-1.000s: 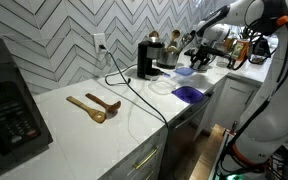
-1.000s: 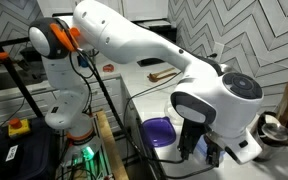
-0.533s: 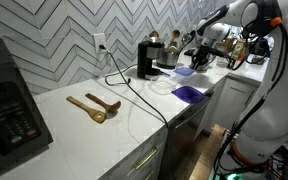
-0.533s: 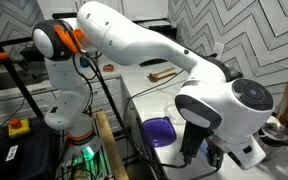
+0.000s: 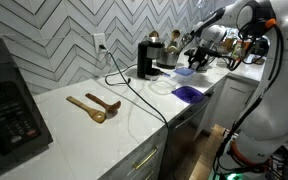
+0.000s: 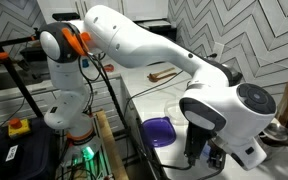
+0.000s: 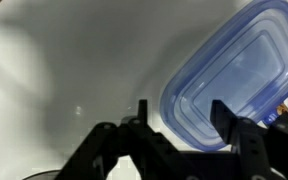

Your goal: Take the lids off the containers and place them on the counter

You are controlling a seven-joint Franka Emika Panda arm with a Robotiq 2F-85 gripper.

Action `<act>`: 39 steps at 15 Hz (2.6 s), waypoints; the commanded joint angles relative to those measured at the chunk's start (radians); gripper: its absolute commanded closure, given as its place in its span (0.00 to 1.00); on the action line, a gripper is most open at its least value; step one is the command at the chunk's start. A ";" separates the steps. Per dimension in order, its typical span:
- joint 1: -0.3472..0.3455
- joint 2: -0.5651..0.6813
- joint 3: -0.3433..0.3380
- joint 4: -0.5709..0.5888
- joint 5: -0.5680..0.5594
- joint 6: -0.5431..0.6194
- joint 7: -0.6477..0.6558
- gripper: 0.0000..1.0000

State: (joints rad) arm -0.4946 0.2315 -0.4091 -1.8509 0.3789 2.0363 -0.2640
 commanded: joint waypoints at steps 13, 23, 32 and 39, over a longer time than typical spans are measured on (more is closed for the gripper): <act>-0.038 0.016 0.030 0.041 0.016 -0.031 -0.032 0.98; -0.018 -0.112 -0.001 -0.046 -0.133 -0.030 -0.017 0.98; -0.045 -0.244 -0.098 -0.205 -0.349 -0.004 0.004 0.98; -0.056 -0.174 -0.116 -0.251 -0.342 0.092 0.011 0.98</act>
State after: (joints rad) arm -0.5509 0.0285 -0.5285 -2.0665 0.0341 2.0607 -0.2686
